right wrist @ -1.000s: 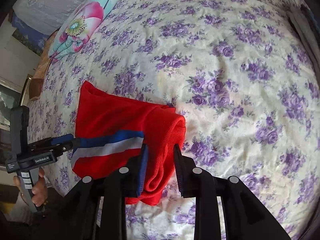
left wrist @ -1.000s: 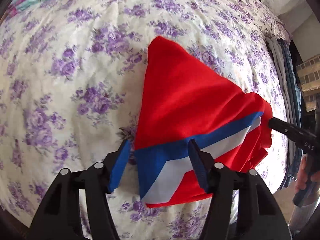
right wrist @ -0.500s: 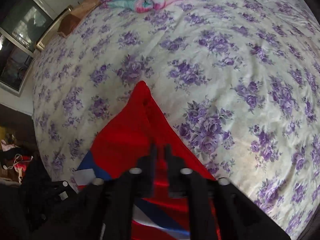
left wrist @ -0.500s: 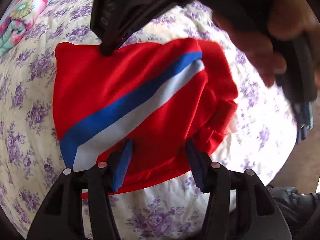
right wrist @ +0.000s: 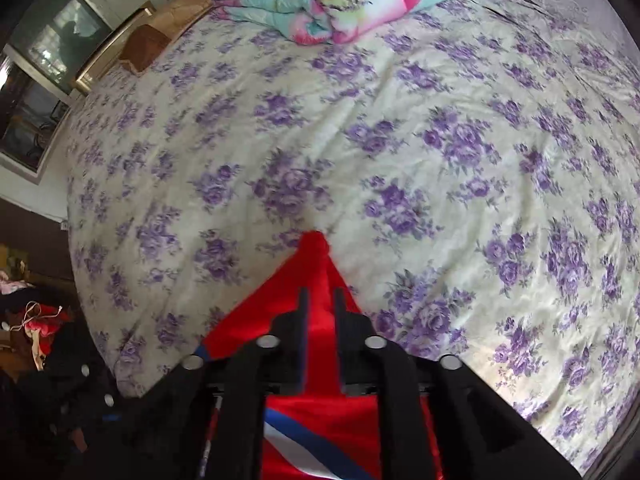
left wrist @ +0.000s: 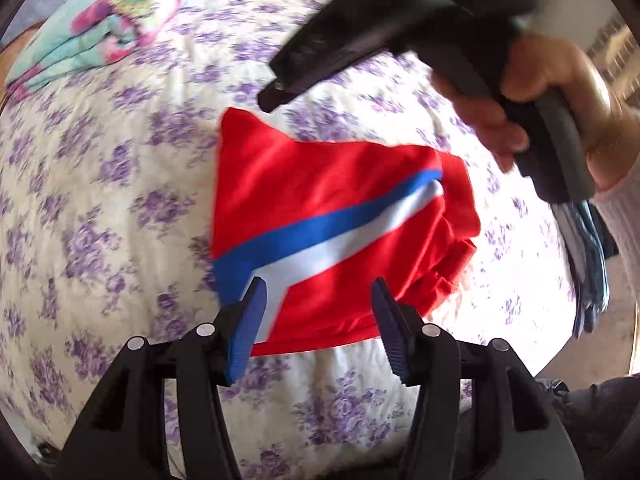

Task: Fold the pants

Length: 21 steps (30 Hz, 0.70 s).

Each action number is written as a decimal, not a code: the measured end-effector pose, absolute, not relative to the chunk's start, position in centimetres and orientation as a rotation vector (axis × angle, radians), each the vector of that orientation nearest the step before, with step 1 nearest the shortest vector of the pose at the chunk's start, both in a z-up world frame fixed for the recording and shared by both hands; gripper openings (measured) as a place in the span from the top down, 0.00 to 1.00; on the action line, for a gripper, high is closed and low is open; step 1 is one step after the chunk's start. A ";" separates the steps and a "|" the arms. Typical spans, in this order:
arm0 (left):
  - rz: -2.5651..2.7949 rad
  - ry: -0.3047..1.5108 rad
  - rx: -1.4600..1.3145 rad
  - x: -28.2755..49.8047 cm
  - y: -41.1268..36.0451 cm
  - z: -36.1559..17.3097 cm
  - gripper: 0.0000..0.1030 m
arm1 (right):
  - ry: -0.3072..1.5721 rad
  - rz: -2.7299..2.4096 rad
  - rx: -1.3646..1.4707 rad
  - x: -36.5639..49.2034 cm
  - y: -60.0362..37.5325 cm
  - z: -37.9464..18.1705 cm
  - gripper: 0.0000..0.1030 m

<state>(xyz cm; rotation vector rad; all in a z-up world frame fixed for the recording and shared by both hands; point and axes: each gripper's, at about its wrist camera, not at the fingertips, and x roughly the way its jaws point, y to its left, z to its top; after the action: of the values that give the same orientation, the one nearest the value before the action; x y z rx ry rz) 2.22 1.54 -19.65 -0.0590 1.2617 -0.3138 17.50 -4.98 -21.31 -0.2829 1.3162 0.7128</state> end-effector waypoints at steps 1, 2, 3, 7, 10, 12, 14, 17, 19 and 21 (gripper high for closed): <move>-0.274 1.271 -0.099 2.5 3.2 -19.7 0.49 | 1.298 0.711 -0.309 17.4 -4.2 -21.3 0.57; -0.240 1.281 -0.128 2.9 4.7 -19.8 0.49 | 1.293 0.699 -0.345 17.5 -3.6 -21.8 0.58; -0.206 1.296 -0.154 3.3 6.1 -20.2 0.49 | 1.315 0.678 -0.383 17.7 -2.9 -22.9 0.63; -0.156 1.346 -0.240 3.6 10.0 -21.5 0.49 | 1.367 0.618 -0.434 18.8 -1.6 -27.9 0.90; -0.182 1.372 -0.283 4.0 10.6 -22.5 0.49 | 1.356 0.602 -0.374 19.2 -1.2 -28.3 0.89; -0.206 1.404 -0.317 4.6 10.2 -23.8 0.49 | 1.360 0.615 -0.373 19.0 -1.3 -28.2 0.84; -0.265 1.440 -0.347 5.2 9.3 -25.0 0.49 | 1.379 0.599 -0.373 19.1 -2.4 -27.3 0.57; -0.352 1.502 -0.383 6.1 7.9 -27.0 0.49 | 1.330 0.566 -0.315 18.0 -6.5 -23.5 0.46; -0.396 1.529 -0.432 6.7 7.4 -28.1 0.48 | 1.315 0.533 -0.230 16.4 -10.6 -21.2 0.32; -0.436 1.529 -0.489 7.2 7.3 -28.2 0.49 | 1.324 0.464 -0.141 14.1 -14.9 -20.2 0.30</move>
<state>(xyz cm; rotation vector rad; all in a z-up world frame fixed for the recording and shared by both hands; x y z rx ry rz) 7.18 7.34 -28.22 -0.4894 1.5288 -0.4355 14.09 -14.91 -20.23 -0.1414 1.3239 0.4644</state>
